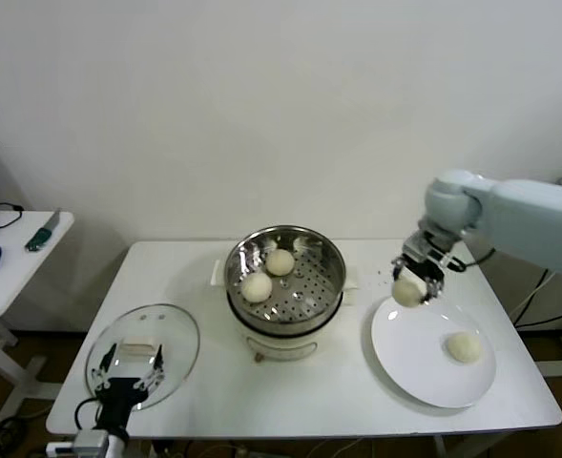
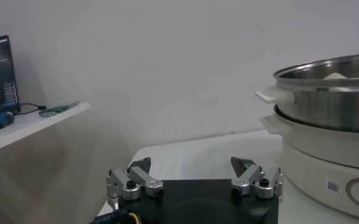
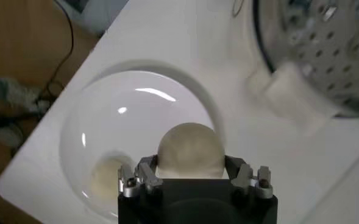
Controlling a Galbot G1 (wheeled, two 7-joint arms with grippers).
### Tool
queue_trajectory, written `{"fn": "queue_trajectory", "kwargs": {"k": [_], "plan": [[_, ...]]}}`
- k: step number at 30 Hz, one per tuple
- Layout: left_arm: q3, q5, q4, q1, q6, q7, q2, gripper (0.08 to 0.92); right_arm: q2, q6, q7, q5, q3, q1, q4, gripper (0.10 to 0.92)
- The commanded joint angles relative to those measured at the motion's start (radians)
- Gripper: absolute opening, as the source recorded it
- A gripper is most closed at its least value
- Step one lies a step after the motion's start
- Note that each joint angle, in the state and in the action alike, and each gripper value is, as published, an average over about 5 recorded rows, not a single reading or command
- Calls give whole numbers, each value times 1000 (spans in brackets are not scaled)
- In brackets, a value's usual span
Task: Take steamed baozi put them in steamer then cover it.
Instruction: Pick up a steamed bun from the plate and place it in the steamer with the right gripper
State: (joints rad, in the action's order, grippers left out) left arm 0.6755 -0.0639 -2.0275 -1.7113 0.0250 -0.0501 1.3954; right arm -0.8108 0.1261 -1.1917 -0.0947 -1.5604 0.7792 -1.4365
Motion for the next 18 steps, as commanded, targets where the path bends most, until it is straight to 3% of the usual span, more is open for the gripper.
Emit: {"fn": "queue_trajectory", "kwargs": {"k": [1, 10, 18], "plan": [[1, -5, 0, 0, -2, 4, -4, 823, -262, 274, -23, 154, 56, 149, -10, 721], [-5, -18, 14, 2, -1, 8, -14, 823, -495, 335, -29, 264, 178, -16, 106, 721], [-2, -29, 17, 4, 9, 16, -23, 823, -602, 315, -48, 311, 210, -173, 182, 721]]}}
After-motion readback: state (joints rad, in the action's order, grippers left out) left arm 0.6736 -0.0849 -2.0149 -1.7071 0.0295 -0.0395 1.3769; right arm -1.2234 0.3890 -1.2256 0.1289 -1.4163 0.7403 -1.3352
